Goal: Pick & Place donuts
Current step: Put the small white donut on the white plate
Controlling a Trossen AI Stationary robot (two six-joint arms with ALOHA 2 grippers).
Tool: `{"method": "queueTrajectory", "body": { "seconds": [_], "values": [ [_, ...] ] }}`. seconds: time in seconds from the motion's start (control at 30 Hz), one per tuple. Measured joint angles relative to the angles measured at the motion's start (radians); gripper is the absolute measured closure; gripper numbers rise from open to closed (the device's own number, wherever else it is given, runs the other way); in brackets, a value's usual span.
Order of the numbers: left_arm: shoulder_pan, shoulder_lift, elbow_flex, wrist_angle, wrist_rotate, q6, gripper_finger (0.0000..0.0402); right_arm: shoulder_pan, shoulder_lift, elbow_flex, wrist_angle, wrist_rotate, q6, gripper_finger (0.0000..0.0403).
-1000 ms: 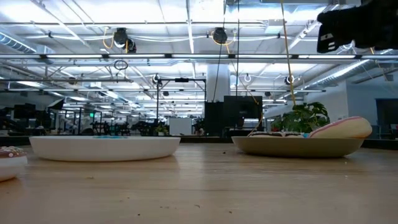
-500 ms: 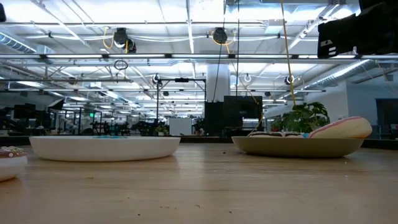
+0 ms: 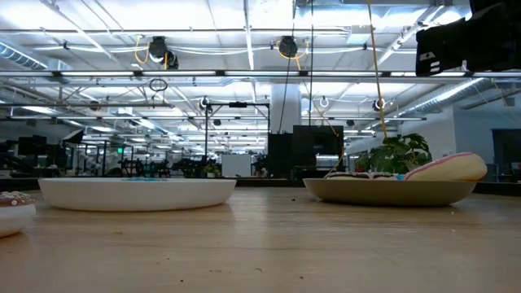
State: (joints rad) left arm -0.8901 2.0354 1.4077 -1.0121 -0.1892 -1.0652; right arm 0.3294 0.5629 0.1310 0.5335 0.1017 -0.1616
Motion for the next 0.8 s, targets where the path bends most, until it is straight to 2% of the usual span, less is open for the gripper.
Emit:
{"method": "queueTrajectory", "body": {
  "seconds": [0.5, 0.8],
  "values": [
    [0.024, 0.000, 0.038, 0.019, -0.010, 0.034, 0.0172, 0.000, 0.000, 0.000, 0.000, 0.001, -0.003, 0.0403],
    [0.060, 0.000, 0.035, 0.023, 0.039, 0.043, 0.0172, 0.000, 0.000, 0.000, 0.000, 0.001, -0.006, 0.0403]
  ]
}}
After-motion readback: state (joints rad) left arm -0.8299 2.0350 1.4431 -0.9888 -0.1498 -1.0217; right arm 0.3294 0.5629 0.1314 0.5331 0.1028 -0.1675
